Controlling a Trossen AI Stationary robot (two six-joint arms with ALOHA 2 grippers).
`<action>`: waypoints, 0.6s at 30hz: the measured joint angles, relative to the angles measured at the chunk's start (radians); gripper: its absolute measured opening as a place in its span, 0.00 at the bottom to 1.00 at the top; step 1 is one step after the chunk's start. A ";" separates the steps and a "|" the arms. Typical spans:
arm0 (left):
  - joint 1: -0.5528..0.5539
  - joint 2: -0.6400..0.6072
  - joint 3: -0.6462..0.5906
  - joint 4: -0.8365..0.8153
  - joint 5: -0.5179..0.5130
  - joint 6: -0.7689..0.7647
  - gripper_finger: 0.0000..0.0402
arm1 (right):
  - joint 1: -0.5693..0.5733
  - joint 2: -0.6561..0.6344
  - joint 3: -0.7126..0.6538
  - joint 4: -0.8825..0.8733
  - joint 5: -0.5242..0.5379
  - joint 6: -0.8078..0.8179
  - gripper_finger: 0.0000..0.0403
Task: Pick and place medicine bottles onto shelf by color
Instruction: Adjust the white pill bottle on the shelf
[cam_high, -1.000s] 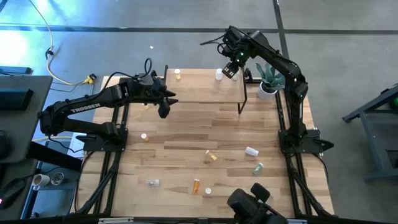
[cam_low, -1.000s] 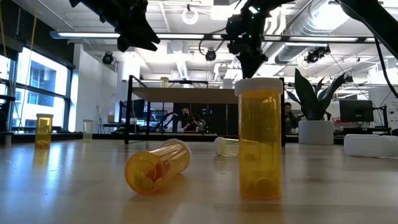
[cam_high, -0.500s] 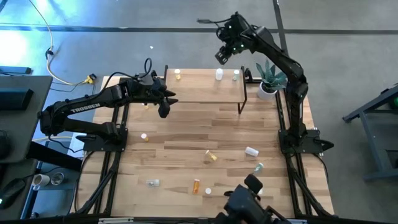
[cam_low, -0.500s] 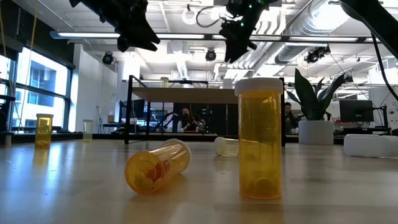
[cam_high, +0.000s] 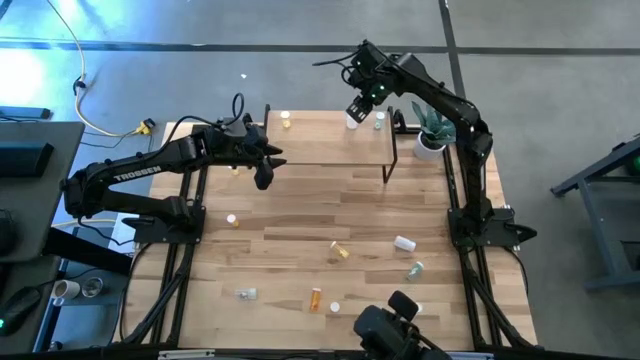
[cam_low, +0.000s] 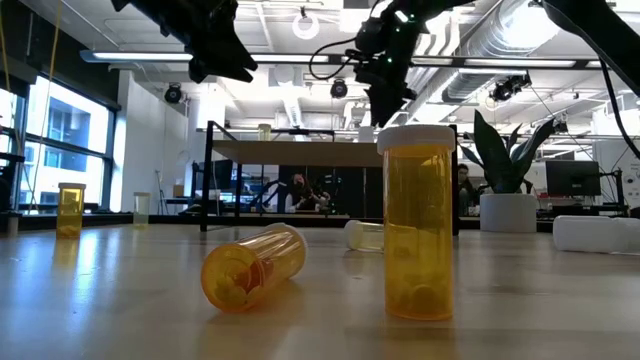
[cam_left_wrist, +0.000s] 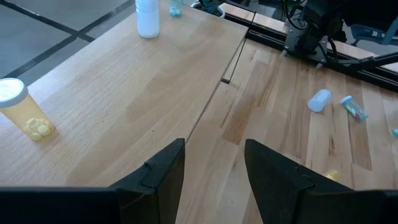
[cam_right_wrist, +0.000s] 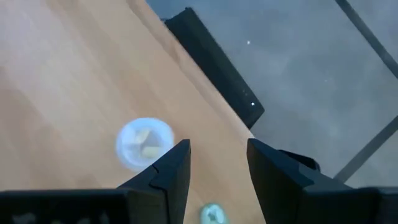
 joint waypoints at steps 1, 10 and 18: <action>0.000 0.000 0.000 0.000 0.000 0.000 0.39 | 0.001 0.000 0.000 0.001 0.001 0.000 0.37; 0.000 0.000 0.000 0.000 0.000 0.000 0.39 | 0.000 -0.001 0.000 -0.005 -0.004 0.017 0.37; 0.000 0.000 0.000 0.000 0.000 -0.001 0.39 | 0.007 0.017 0.000 -0.036 0.028 0.026 0.37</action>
